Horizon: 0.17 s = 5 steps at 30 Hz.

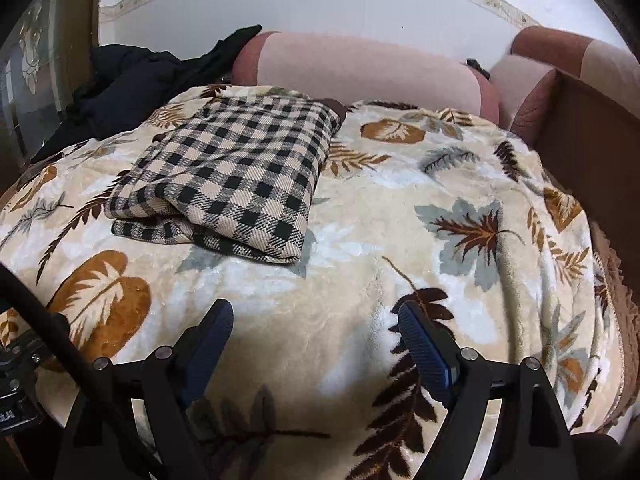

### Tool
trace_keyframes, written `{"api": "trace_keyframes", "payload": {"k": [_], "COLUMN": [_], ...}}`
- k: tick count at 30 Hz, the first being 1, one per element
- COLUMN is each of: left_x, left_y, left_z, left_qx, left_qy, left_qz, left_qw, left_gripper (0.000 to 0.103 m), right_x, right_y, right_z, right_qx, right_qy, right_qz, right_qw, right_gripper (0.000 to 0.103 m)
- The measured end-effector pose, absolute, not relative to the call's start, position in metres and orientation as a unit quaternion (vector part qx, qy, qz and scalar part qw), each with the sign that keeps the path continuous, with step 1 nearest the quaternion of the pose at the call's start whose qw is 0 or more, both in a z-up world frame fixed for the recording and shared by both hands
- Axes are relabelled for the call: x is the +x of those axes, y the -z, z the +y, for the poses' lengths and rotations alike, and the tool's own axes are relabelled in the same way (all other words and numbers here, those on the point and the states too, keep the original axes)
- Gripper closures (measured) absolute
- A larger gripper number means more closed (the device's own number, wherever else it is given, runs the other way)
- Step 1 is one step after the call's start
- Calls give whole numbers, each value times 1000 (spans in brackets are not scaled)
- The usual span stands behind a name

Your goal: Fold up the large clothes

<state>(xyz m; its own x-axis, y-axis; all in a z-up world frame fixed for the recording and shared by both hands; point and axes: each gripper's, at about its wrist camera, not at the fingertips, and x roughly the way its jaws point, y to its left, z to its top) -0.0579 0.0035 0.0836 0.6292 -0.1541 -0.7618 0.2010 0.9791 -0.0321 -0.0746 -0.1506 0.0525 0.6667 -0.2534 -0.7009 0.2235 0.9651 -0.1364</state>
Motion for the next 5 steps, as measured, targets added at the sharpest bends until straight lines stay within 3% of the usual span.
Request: {"api": "trace_keyframes", "payload": {"k": [5], "left_x": [-75], "left_y": [-99], "left_z": [14], "left_qx": [24], "left_qy": [86], "left_qz": [406], "left_qw": [910], "left_gripper": [4], "right_x": [-90], "right_y": [-60], "right_z": [-144], "right_qx": [-25], "right_qy": [135], "right_qz": [374], "right_qw": [917], "right_gripper": [12]}}
